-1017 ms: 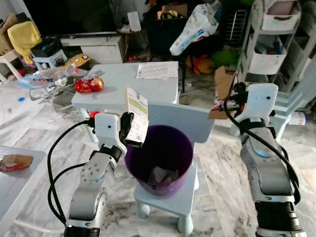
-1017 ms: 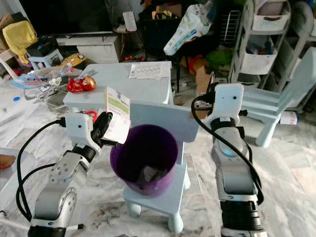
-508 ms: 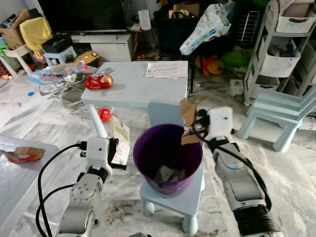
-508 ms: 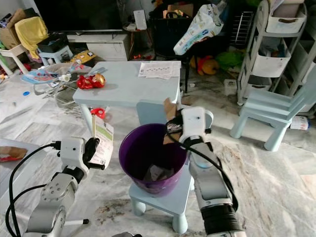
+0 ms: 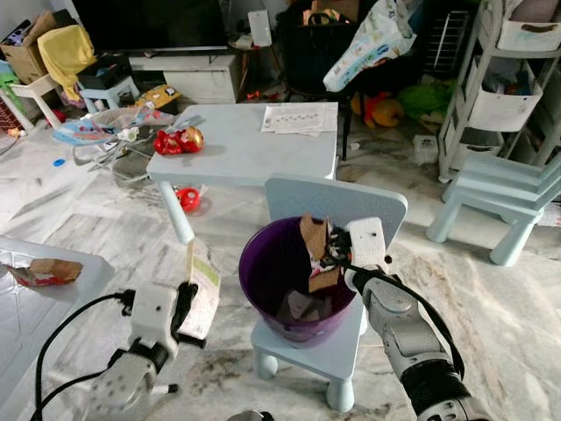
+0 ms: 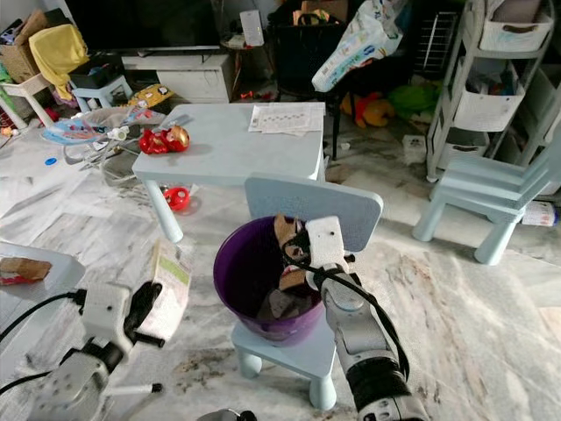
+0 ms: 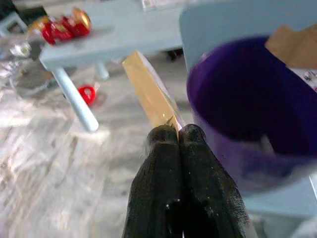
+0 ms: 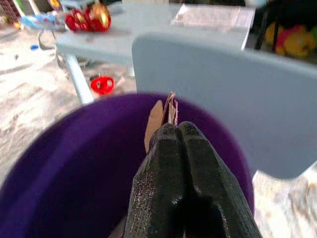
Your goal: Picking trash to rubbish bin
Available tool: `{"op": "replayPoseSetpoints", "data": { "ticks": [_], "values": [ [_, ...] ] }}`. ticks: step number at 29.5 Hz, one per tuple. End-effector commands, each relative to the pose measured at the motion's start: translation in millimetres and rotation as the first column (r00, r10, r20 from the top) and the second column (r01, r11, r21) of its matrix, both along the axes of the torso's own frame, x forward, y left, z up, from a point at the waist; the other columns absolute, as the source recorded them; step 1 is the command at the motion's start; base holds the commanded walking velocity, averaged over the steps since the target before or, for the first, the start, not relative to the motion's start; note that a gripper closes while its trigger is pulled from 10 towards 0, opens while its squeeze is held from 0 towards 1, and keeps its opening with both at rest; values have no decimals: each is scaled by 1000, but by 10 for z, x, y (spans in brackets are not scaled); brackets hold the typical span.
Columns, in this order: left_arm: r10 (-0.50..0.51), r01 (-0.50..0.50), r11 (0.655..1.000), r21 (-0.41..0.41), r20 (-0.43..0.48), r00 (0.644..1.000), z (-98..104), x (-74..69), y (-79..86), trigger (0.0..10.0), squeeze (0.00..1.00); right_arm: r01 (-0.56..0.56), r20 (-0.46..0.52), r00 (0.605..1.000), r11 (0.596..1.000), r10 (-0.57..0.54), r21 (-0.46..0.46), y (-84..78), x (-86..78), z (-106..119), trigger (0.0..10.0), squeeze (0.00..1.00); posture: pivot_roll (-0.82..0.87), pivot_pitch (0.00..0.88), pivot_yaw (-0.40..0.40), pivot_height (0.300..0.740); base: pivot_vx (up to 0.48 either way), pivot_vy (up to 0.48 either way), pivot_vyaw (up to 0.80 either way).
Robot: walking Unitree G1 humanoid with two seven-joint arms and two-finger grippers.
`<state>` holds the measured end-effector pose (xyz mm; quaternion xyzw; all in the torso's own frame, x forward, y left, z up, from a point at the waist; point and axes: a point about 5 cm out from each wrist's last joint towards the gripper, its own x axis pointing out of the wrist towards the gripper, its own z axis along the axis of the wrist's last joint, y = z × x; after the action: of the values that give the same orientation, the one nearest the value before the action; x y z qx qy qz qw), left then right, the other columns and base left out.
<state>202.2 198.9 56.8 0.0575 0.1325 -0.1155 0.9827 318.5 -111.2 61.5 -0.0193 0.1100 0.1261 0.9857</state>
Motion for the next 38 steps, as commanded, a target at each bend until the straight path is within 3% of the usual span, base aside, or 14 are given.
{"op": "replayPoseSetpoints", "data": {
  "ticks": [1, 5, 6, 16, 25, 27, 29, 30, 32, 33, 36, 37, 38],
  "values": [
    [-32, 33, 999, 17, -17, 999, 29, -75, 76, 10000, 0, -9, -9, 1000, 1000, 9, 2, 19, 79, 3, 10000, 0, 94, 138, 116, 740, 0, 0, 0],
    [-47, 48, 998, 35, -34, 998, 31, -122, 113, 10000, 0, -1, -37, 999, 1000, 1, 14, -10, 155, -4, 10000, 0, 106, 143, 115, 740, 0, 0, 0],
    [-49, 50, 998, 35, -31, 998, 49, -119, 109, 10000, 0, 5, -34, 999, 1000, -4, 26, -24, 189, 22, 10000, 1000, 108, 143, 114, 740, 0, 0, 0],
    [-60, 61, 998, 30, -38, 997, 67, -177, 81, 10000, 0, 5, 2, 1000, 998, -5, 55, -8, 313, 126, 10000, 1000, 123, 146, 116, 740, 0, 0, 0],
    [-65, 67, 997, 33, -41, 997, 50, -118, 76, 10000, 0, 8, 45, 999, 1000, -9, 27, -13, 302, 131, 10000, 1000, 105, 139, 119, 740, 0, 0, 0],
    [-62, 63, 997, 33, -27, 998, 65, -30, 81, 10000, 0, 11, 76, 997, 1000, -13, 19, -45, 300, 160, 10000, 1000, 92, 136, 113, 740, 0, 0, 0],
    [-72, 71, 997, 28, 4, 997, 81, 176, 50, 10000, 0, 42, 114, 993, 999, -41, -7, -133, 226, 157, 10000, 1000, 41, 126, 106, 740, 0, 0, 0],
    [-72, 71, 997, 28, 4, 997, 81, 176, 50, 10000, 0, 42, 114, 993, 999, -41, -7, -133, 226, 157, 10000, 1000, 41, 126, 106, 740, 0, 0, 0],
    [-83, 82, 996, 18, 23, 996, 86, 339, -6, 10000, 0, 22, 148, 989, 1000, -25, 18, -144, 89, 176, 10000, 1000, 8, 123, 105, 740, 0, 0, 0],
    [-83, 82, 996, 18, 23, 996, 86, 339, -6, 10000, 0, 22, 148, 989, 1000, -25, 18, -144, 89, 176, 10000, 1000, 8, 123, 105, 740, 0, 0, 0],
    [-113, 113, 994, -2, 45, 993, 101, 556, -125, 10000, 0, -21, 212, 977, 999, 14, 32, -154, -146, 330, 10000, 1000, -46, 121, 110, 740, 0, 0, 0],
    [-125, 126, 992, -20, 44, 991, 93, 613, -172, 10000, 0, -39, 218, 975, 998, 29, 40, -162, -218, 388, 10000, 851, -72, 118, 110, 740, 0, 0, 0],
    [-134, 135, 990, -31, 43, 990, 85, 653, -204, 10000, 0, -53, 223, 974, 998, 42, 44, -164, -269, 427, 10000, 851, -72, 118, 110, 740, 0, 0, 0]
  ]
}}
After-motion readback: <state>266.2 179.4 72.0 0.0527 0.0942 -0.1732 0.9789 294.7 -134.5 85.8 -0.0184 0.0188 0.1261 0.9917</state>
